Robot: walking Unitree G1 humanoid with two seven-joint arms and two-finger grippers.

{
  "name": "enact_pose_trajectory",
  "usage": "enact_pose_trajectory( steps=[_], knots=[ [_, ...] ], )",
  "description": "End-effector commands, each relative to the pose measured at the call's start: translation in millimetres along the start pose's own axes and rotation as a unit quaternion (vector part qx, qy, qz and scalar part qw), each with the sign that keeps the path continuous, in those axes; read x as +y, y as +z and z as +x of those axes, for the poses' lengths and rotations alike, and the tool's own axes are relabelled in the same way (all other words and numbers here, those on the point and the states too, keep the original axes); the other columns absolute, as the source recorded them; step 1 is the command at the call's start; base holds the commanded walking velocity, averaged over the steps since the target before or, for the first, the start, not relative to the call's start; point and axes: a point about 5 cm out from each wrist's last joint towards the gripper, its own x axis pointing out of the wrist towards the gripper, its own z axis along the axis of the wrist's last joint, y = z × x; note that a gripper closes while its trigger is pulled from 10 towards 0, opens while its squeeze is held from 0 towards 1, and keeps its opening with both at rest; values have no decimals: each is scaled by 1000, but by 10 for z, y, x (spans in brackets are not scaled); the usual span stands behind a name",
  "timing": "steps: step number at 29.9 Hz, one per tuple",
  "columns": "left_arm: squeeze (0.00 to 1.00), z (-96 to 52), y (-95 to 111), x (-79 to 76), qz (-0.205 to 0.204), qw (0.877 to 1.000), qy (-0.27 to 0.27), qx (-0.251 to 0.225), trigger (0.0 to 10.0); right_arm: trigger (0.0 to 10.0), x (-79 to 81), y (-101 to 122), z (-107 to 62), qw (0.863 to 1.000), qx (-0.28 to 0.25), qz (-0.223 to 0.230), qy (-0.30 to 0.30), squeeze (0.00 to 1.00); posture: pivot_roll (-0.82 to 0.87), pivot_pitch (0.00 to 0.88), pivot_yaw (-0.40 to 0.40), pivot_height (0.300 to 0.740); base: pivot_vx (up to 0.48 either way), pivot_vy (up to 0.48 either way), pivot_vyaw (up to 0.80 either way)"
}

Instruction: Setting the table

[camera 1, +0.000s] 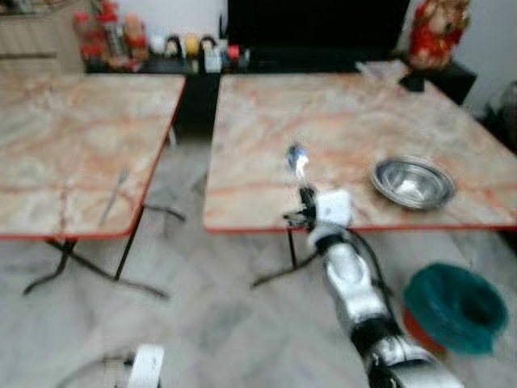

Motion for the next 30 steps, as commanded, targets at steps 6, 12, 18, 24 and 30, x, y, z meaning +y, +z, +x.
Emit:
enact_pose_trajectory(
  steps=[6, 12, 18, 24, 30],
  knots=[
    [0, -11, -30, -39, -5, 1000, -3, 3, 10000, 10000, -82, 34, 8, 1000, -6, -5, -10, 0, -12, 0, 30, 727, 0, -480, 0],
    [0, -13, -38, -45, -6, 1000, -4, 4, 10000, 10000, -88, 34, 10, 1000, -4, -6, -12, 0, -15, 0, 31, 727, 0, -480, 0],
    [0, -14, -40, -60, -6, 1000, -8, 4, 10000, 10000, -101, 26, 7, 1000, -1, -7, -15, 0, -19, 0, 29, 727, 0, -480, 0],
    [0, -18, -52, -68, -6, 1000, -8, 5, 10000, 10000, -89, 17, -3, 1000, -1, -6, -14, 0, -19, 0, 25, 727, 0, -472, 0],
    [0, -29, -62, -69, -34, 999, -6, -4, 10000, 10000, -94, 9, -7, 1000, 1, -3, -15, 0, -19, 0, 23, 727, 0, -72, 0]
  ],
)
